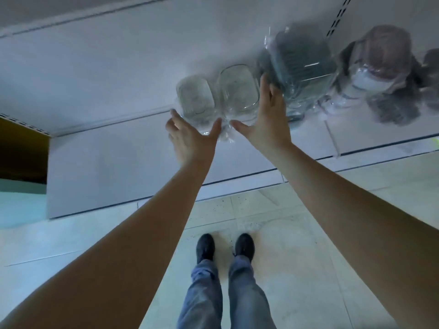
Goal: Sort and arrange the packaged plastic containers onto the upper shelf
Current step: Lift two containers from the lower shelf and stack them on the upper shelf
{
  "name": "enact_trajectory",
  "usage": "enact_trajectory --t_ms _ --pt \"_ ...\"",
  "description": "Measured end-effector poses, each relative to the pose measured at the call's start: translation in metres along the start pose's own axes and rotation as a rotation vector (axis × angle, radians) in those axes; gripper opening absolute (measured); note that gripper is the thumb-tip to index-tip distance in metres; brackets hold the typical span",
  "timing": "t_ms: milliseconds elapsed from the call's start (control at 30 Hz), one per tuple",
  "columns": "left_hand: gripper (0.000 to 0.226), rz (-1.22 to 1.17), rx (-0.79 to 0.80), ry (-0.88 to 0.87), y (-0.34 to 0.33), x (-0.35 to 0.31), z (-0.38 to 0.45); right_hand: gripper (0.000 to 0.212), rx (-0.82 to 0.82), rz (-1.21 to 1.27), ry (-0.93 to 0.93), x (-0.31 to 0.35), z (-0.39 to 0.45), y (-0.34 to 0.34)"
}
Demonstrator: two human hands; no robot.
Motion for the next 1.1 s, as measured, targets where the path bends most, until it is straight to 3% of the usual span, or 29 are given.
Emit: enact_trajectory --t_ms 100,200,367,567,867,1100 --pt "0.119 0.009 -0.007 0.073 -0.013 -0.001 0.017 0.118 -0.013 -0.011 0.040 0.001 0.010 -0.012" --pt "0.100 -0.030 -0.039 0.138 -0.019 0.005 0.027 0.108 0.010 -0.002 0.055 -0.001 0.015 -0.022" --pt "0.077 -0.092 -0.080 0.125 -0.010 0.009 0.026 0.091 -0.033 0.090 0.058 -0.004 0.015 -0.019" --pt "0.064 -0.147 -0.148 0.053 0.021 0.017 0.012 0.087 -0.085 0.190 0.133 0.001 0.004 -0.005" --pt "0.085 -0.186 -0.116 -0.168 0.085 0.019 -0.051 0.083 -0.177 0.253 0.193 0.046 -0.060 0.046" --pt "0.092 -0.257 -0.128 -0.208 0.179 0.029 -0.117 0.083 -0.202 0.295 0.221 0.120 -0.158 0.089"
Point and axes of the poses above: each hand's wrist, its own z-axis towards the middle knuckle, its own y-axis out of the back of the hand, x = y × z, the point moved 6 cm from there along z, towards the middle knuckle, and after that the axes turned 3 degrees about -y, right-handed, at the moved point
